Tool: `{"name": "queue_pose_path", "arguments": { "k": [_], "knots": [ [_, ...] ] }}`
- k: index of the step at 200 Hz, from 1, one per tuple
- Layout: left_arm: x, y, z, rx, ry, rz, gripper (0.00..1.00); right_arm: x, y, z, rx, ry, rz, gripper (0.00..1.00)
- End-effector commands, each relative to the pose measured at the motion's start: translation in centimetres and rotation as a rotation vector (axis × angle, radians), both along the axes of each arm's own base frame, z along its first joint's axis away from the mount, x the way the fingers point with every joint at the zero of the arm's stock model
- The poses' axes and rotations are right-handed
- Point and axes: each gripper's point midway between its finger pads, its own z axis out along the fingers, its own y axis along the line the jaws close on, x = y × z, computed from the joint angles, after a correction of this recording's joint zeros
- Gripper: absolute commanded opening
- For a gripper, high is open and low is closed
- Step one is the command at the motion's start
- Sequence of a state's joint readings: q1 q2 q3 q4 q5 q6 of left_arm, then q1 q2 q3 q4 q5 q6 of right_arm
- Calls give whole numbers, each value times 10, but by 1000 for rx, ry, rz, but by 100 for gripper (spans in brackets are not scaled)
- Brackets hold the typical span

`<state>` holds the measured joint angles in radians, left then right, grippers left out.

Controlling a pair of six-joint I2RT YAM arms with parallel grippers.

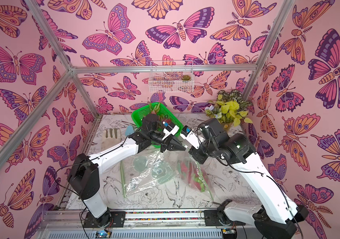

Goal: Open the zip-top bag and take out the dragon fruit
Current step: Unzip the zipper on the zipper food storage bag.

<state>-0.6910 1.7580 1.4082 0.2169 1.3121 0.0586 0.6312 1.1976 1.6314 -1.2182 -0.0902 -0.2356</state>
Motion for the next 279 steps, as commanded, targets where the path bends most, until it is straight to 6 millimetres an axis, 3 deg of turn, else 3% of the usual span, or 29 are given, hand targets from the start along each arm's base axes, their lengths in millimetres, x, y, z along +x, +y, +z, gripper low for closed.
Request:
{"name": "queue_pose_path", "arguments": {
  "k": [1,37,79,116,153,195,234,279],
  "knots": [
    [20,-6,34,-2,31,198,0,4,-6,29,33,-124,-21,33],
    [37,-10,42,-7,53,404,0,1,3,46,99,-233,65,51],
    [39,-9,49,-39,71,475,0,13,9,50,86,-339,108,50],
    [37,-8,45,-33,77,471,0,23,8,52,164,-296,155,51],
    [38,-7,41,-29,77,474,0,35,5,41,237,-233,216,49],
    [39,-7,37,-19,93,472,0,36,11,30,278,-221,325,41],
    [37,-7,38,-19,102,457,0,65,5,21,240,-253,253,38],
    [38,-7,37,-15,113,442,0,70,5,19,227,-293,263,36]
  ]
}}
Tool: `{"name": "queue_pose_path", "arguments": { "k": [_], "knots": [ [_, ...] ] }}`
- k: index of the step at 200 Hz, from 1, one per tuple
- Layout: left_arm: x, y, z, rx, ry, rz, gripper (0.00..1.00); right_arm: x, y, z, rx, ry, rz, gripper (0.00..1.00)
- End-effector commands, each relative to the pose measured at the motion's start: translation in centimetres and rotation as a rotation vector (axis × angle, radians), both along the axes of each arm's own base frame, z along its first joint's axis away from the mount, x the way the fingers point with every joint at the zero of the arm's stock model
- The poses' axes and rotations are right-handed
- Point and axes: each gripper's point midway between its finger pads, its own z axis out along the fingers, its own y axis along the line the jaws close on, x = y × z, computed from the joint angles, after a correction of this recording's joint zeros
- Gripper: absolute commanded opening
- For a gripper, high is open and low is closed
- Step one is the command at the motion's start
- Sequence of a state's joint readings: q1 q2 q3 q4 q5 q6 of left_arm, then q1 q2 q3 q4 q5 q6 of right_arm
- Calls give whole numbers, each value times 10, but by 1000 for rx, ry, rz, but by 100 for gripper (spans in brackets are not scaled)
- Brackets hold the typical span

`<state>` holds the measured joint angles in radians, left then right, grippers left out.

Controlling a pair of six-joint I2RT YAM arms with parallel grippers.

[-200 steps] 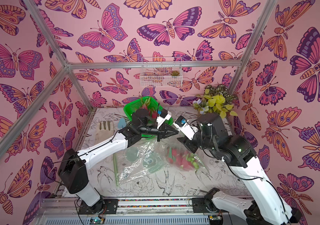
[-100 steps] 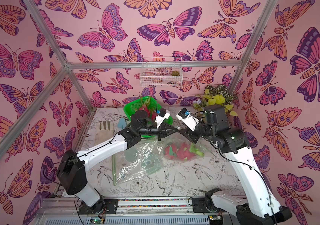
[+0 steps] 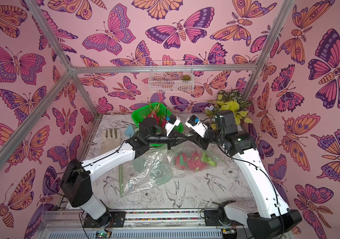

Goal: Open the zip-top bag and take out the dragon fruit
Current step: Unzip the zipper on the zipper food storage bag.

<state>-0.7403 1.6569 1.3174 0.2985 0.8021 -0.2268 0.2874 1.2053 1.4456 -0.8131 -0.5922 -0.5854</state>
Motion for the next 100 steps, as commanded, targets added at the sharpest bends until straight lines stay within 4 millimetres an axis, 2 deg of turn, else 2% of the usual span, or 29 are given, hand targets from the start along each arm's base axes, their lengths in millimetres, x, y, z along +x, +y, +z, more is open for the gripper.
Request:
{"name": "queue_pose_path", "arguments": {
  "k": [1,18,36,44,68,100],
  "knots": [
    [-8,6,29,-70,-60,-27,0,6,-1,5,-2,-54,6,35],
    [-7,6,29,-69,-55,-29,0,5,1,3,-4,-48,23,28],
    [-6,6,29,-70,-53,-27,0,2,3,0,-6,-35,45,11],
    [-4,7,30,-70,-53,-21,0,1,2,-2,-10,-29,49,7],
    [-1,11,32,-76,-53,0,0,-1,1,-5,-18,-24,51,0],
    [4,22,39,-103,-62,48,0,-1,-5,-8,-15,-15,32,0]
  ]
}}
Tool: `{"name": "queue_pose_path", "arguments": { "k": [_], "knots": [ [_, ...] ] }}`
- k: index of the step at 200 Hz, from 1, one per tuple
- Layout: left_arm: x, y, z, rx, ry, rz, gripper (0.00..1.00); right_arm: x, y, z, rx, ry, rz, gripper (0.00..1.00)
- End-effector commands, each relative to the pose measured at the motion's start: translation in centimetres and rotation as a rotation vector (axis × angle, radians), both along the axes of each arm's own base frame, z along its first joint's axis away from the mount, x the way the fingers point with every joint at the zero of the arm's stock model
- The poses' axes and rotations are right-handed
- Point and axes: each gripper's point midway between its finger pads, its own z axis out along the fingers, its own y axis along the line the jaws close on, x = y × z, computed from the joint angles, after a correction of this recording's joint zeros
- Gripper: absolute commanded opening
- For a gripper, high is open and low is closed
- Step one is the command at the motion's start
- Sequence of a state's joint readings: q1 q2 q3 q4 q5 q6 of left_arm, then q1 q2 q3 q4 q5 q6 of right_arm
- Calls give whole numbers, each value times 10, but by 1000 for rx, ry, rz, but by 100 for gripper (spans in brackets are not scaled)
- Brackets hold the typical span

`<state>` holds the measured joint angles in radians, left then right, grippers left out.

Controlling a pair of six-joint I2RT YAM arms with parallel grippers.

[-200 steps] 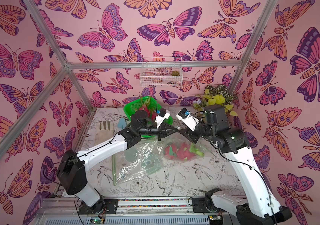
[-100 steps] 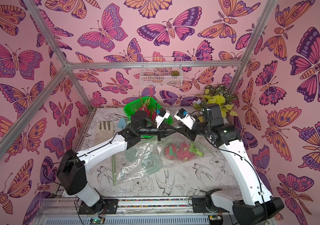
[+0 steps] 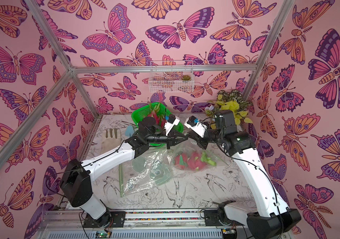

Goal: Open the zip-top bag and take out the dragon fruit
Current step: Unzip the zipper on the zipper food storage bag.

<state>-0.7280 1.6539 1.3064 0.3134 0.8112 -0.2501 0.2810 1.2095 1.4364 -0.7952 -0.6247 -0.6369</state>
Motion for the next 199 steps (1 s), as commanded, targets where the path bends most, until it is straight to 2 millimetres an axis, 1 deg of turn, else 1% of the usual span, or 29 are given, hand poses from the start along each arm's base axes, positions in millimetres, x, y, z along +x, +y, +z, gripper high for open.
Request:
{"name": "queue_pose_path", "arguments": {
  "k": [1,28,50,56,86,108,125,131,132,134,141,174,188,199],
  "knots": [
    [1,19,40,-99,-81,46,0,-2,-8,-8,-12,22,-15,0],
    [7,39,46,-155,-71,100,0,-4,-17,-14,-4,44,-45,0],
    [14,57,48,-185,-64,159,0,-5,-17,-20,0,63,-49,0],
    [15,62,49,-187,-64,174,0,-8,-13,-20,18,75,-26,0],
    [19,84,45,-190,-54,253,0,-8,-15,-29,8,106,-35,0],
    [25,106,43,-191,-44,338,0,-9,-15,-31,5,117,-40,0],
    [29,127,44,-205,-31,416,0,-10,-16,-33,5,119,-41,0],
    [34,132,38,-203,-15,440,0,-11,-16,-35,3,122,-44,0],
    [30,136,44,-216,-25,444,0,-11,-16,-35,3,122,-45,0],
    [28,139,48,-226,-32,449,0,-11,-16,-35,2,121,-45,0],
    [27,148,50,-237,-29,474,0,-10,-16,-37,3,123,-49,0],
    [21,174,49,-225,-43,528,0,-4,-15,-48,16,128,-62,0],
    [23,186,47,-214,-45,560,0,2,-20,-61,-12,139,-96,0],
    [24,196,47,-212,-46,583,0,3,-21,-67,-19,149,-105,0]
  ]
}}
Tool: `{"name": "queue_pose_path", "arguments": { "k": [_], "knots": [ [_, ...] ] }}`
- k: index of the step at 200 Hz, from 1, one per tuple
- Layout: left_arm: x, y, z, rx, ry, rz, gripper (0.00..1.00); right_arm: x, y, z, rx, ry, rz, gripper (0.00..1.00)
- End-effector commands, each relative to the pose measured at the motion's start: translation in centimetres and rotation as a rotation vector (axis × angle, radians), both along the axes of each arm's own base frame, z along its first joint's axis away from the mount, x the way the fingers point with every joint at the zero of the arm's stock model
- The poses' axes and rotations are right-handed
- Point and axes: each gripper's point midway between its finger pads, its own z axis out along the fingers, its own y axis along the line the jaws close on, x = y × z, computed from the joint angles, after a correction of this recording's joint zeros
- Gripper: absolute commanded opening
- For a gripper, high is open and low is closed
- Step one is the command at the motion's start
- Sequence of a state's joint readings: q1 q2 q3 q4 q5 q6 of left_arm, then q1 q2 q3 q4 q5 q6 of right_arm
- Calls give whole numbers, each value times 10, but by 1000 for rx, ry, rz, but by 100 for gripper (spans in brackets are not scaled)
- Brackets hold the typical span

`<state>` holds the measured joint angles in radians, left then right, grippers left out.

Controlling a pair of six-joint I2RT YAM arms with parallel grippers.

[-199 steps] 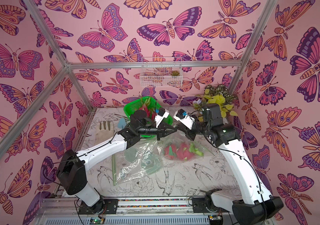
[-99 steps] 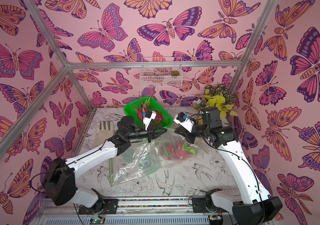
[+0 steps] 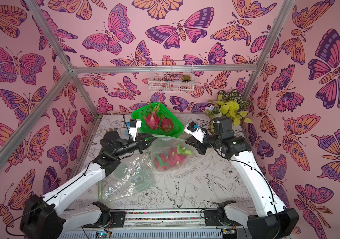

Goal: Open the zip-top bag and take out the dragon fruit
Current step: Unzip the zipper on the zipper food storage bag.

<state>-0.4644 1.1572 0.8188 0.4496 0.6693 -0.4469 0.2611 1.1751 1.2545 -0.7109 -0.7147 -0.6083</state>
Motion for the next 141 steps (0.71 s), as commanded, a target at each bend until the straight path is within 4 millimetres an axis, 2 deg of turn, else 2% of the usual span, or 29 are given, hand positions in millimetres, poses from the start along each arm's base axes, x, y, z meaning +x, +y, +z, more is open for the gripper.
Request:
{"name": "queue_pose_path", "arguments": {
  "k": [1,38,78,100,129,141],
  "knots": [
    [17,44,37,-58,-115,185,0,13,-25,-27,-78,55,-138,0],
    [30,68,26,-46,-90,243,0,18,-25,-31,-50,50,-161,0],
    [37,77,19,-47,-65,252,0,22,-32,-32,-49,38,-195,0],
    [37,76,19,-51,-64,237,0,21,-33,-31,-46,36,-196,0],
    [24,60,26,-56,-82,103,0,18,-28,-14,11,4,-174,0],
    [10,47,31,-39,-118,5,22,16,-28,-5,23,-27,-175,0]
  ]
}}
